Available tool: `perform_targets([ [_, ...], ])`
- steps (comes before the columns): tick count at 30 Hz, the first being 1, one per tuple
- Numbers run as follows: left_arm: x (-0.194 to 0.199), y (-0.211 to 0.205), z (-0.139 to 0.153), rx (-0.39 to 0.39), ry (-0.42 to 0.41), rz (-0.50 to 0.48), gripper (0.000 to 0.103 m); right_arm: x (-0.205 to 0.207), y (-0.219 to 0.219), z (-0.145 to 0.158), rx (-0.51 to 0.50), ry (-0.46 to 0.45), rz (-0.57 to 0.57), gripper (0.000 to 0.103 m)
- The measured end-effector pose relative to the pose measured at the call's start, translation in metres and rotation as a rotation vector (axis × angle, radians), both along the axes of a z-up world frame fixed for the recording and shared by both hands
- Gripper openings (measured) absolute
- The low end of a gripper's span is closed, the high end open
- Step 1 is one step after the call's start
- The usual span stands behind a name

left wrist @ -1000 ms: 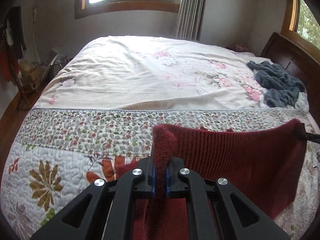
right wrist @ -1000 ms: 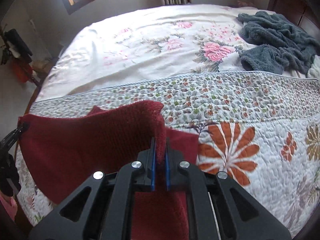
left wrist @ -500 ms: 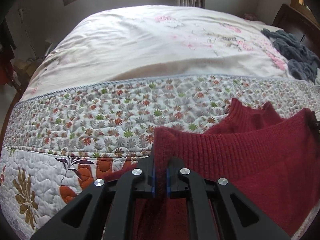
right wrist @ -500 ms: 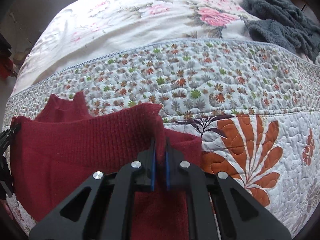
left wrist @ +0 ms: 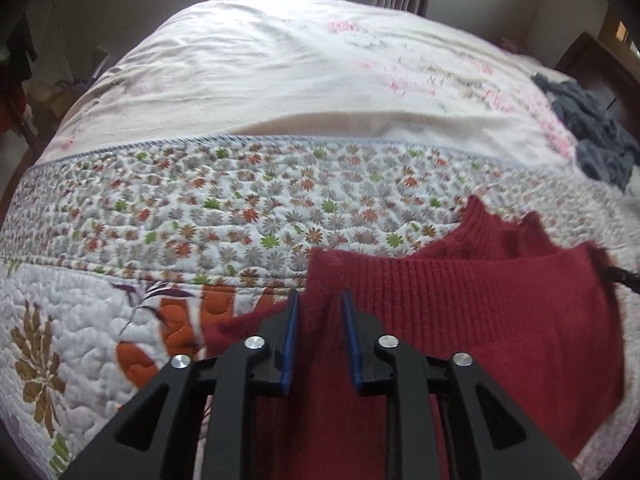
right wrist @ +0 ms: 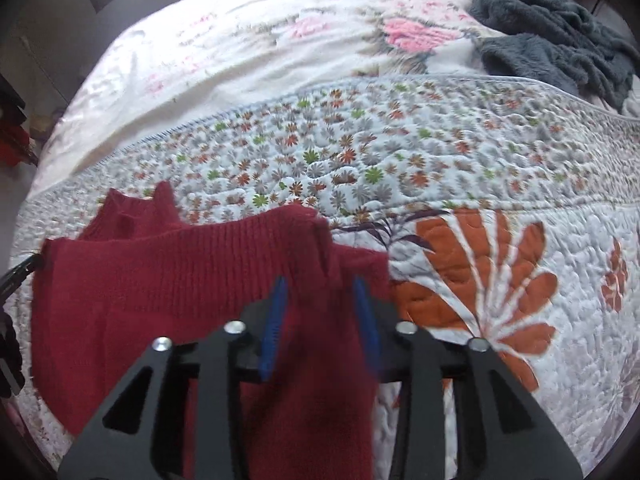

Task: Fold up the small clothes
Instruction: 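Lay the hem near the collar and open both grippers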

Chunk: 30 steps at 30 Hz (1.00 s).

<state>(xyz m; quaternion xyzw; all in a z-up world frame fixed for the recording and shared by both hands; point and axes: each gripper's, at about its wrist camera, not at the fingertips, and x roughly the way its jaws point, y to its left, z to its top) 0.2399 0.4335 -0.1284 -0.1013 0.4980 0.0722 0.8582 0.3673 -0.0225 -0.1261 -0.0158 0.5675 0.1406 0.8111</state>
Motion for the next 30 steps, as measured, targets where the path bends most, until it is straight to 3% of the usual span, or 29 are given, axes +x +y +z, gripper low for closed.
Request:
perform_targets([
  [5, -0.078, 0.018, 0.026, -0.080, -0.022, -0.040, 0.038, -0.057, -0.043, 0.021, 0.130, 0.042, 0.019, 0.038],
  [13, -0.165, 0.004, 0.001, -0.240, 0.030, -0.037, 0.040, -0.148, -0.077, -0.002, 0.171, 0.152, 0.023, 0.041],
  [18, -0.171, -0.018, -0.019, -0.227, 0.069, -0.012, 0.038, -0.168, -0.071, -0.017, 0.108, 0.153, 0.012, 0.040],
  [19, -0.170, -0.022, -0.021, -0.215, 0.081, -0.012, 0.026, -0.169, -0.068, -0.018, 0.089, 0.145, 0.014, 0.037],
  [21, -0.166, -0.030, -0.023, -0.164, 0.106, -0.010, 0.019, -0.168, -0.061, -0.017, 0.025, 0.134, 0.020, 0.014],
  [23, -0.164, -0.033, -0.018, -0.156, 0.109, -0.009, 0.012, -0.165, -0.062, -0.013, 0.057, 0.152, 0.014, 0.009],
  [27, -0.165, -0.031, -0.002, -0.149, 0.094, -0.016, 0.012, -0.165, -0.067, 0.006, 0.111, 0.135, 0.009, 0.009],
  [30, -0.166, -0.030, -0.004, -0.114, 0.114, -0.026, 0.012, -0.167, -0.070, 0.004, 0.107, 0.147, 0.003, 0.008],
])
